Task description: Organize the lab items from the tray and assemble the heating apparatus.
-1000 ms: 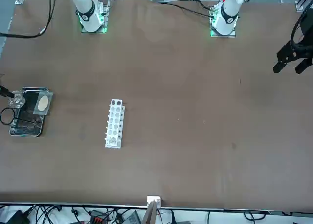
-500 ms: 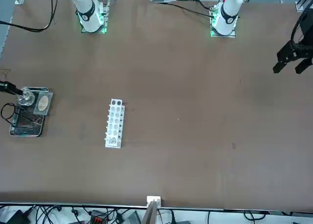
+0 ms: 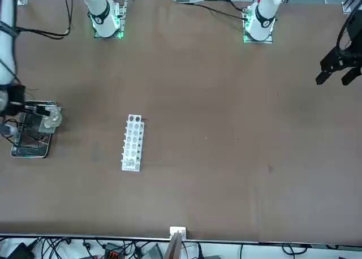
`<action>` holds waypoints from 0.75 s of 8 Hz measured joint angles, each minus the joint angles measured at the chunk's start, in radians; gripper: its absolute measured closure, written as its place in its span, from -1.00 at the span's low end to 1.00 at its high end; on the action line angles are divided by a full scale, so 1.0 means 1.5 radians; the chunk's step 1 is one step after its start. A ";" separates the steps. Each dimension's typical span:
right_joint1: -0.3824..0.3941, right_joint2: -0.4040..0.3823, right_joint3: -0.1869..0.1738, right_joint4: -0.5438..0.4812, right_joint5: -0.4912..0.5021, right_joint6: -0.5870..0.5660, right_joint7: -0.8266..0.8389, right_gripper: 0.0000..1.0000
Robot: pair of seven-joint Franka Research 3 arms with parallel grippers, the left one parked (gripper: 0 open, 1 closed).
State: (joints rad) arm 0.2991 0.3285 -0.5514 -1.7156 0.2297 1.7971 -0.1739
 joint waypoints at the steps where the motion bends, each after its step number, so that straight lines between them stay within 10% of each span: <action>1: 0.028 0.000 0.000 -0.019 0.000 0.023 0.033 0.40; 6: 0.128 0.005 0.001 -0.189 0.001 0.234 0.113 0.40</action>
State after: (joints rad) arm 0.4915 0.3353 -0.5493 -1.9986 0.2305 2.1477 -0.0039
